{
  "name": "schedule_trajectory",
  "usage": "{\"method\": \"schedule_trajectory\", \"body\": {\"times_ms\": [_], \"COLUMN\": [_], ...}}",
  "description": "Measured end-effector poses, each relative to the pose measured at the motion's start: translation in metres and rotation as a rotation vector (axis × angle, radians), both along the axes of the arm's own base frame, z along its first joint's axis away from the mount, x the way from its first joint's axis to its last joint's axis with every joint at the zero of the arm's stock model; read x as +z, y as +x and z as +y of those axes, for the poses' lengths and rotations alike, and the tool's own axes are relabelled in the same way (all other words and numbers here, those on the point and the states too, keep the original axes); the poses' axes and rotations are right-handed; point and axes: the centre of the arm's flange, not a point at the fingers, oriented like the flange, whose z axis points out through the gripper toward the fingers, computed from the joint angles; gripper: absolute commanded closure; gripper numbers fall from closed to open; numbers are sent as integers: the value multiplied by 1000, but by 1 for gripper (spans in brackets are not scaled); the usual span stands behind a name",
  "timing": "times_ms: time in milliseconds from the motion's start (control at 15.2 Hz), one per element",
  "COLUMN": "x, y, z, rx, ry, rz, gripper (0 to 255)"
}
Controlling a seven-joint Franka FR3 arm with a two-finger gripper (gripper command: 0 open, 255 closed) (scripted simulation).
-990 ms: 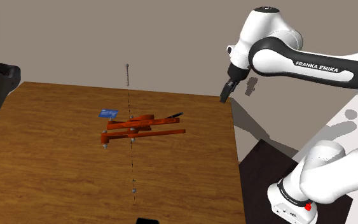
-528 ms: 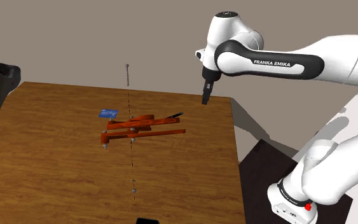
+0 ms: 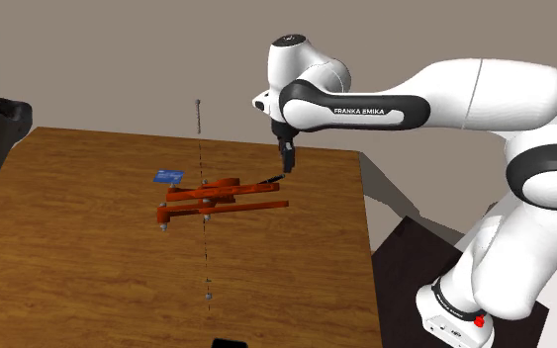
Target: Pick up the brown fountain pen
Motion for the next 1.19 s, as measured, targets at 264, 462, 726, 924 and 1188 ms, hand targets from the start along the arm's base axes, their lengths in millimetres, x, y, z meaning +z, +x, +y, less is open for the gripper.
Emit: {"method": "schedule_trajectory", "body": {"times_ms": [264, 462, 726, 924, 1188], "x": [-16, -29, -48, -64, -60], "y": [19, 24, 27, 26, 26], "z": [51, 77, 78, 79, 81], "rx": [197, 293, 307, 308, 310], "ry": [-27, -40, -42, -42, -39], "rz": [17, 26, 27, 27, 15], "gripper": [0, 0, 0, 0, 255]}}
